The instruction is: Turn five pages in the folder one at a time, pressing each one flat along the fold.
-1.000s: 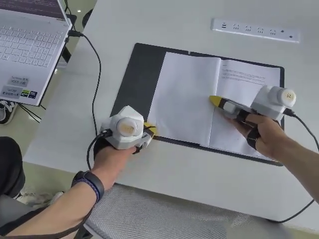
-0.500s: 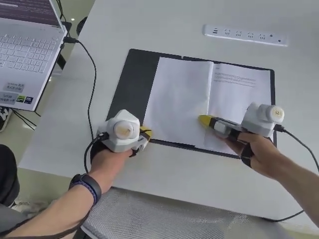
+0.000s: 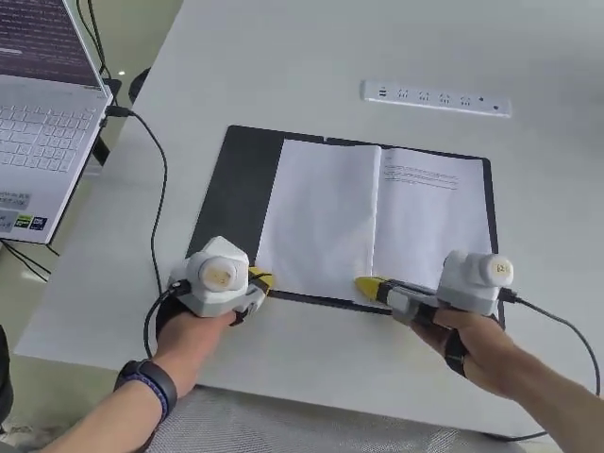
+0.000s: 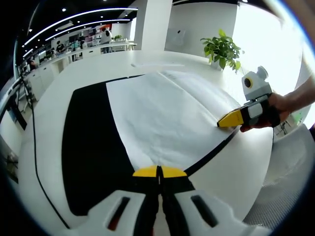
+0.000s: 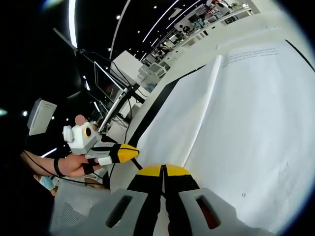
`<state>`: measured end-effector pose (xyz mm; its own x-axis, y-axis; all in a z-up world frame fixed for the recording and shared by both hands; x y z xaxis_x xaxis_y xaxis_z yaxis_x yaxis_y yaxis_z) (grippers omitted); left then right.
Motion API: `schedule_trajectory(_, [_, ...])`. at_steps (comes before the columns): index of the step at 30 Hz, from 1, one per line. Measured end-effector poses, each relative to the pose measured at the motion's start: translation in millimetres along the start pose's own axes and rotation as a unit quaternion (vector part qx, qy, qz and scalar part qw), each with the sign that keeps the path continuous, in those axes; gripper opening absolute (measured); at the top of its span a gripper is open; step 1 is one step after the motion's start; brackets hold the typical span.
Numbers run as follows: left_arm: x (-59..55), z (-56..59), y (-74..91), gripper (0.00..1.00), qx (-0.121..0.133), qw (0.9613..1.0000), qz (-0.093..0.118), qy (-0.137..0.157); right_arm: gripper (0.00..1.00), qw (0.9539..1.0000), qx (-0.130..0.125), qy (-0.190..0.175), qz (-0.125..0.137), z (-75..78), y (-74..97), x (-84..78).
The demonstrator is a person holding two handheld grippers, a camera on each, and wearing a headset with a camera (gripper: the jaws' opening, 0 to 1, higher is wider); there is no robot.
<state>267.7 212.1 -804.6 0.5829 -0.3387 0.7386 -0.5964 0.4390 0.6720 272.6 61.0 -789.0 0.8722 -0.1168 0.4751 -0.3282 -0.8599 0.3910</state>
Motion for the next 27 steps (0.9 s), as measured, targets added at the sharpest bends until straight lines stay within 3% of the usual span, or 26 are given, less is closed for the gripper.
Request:
schedule_trajectory(5, [-0.2, 0.4, 0.0, 0.0, 0.001, 1.0, 0.0, -0.01, 0.0, 0.9998, -0.005, 0.013, -0.011, 1.2, 3.3, -9.8])
schedule_trajectory(17, [-0.1, 0.7, -0.4, 0.0, -0.006, 0.9998, -0.009, -0.015, 0.0, 0.9996, -0.02, 0.014, -0.013, 6.3, 2.6, -12.8])
schedule_trajectory(23, [0.2, 2.0, -0.8, 0.0, -0.009, 0.9997, -0.019, -0.015, 0.0, 0.9996, -0.027, -0.009, 0.007, 5.4, 5.6, -11.2])
schedule_trajectory(27, [1.3, 6.3, 0.2, 0.08, -0.018, 0.9994, -0.023, -0.017, 0.03, 0.9996, -0.028, -0.002, 0.004, 0.7, 8.1, -14.2])
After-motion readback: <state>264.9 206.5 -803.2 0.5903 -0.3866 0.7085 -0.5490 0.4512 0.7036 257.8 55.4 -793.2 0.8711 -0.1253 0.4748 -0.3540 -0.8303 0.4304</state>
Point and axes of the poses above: the centre of the closed fingertips' face, and the gripper's own axes: y roughly backward along the fingers, z roughly to its right, x roughly out of its top, the point moved 2 cm from there along y, roughly backward along the fingers, and after that the axes turned 8 degrees about -y, right-handed, at the moved point
